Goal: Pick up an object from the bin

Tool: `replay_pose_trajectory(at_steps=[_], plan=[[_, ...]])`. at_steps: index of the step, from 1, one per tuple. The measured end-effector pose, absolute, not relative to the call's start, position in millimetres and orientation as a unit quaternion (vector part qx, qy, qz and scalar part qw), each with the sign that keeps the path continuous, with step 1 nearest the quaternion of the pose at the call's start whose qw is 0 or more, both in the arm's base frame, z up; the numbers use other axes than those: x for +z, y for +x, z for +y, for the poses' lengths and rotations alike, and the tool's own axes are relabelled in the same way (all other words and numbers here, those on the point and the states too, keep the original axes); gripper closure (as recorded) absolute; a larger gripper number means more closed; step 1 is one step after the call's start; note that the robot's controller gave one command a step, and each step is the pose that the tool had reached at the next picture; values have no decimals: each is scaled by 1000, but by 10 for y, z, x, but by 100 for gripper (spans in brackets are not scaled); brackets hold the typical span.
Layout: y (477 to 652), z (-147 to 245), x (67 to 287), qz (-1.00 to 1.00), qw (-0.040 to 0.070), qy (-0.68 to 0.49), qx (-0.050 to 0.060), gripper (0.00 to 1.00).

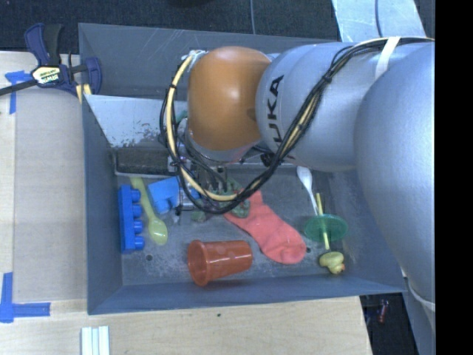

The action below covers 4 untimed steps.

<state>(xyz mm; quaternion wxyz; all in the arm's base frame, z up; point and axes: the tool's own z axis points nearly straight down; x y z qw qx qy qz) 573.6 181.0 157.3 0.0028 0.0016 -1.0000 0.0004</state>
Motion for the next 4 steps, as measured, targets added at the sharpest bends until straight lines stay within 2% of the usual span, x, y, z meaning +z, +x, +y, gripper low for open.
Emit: replay_pose_trajectory(at_steps=[1, 2, 3, 4], plan=[[5758, 1803, 1621, -1000, -1, 0, 0, 0], [6088, 1460, 1055, -1000, -2, -31, -1, 0], [6056, 1088, 737, -999, -5, 32, -4, 0], [6193, 1097, 716, -1000, -5, -26, -3, 100]])
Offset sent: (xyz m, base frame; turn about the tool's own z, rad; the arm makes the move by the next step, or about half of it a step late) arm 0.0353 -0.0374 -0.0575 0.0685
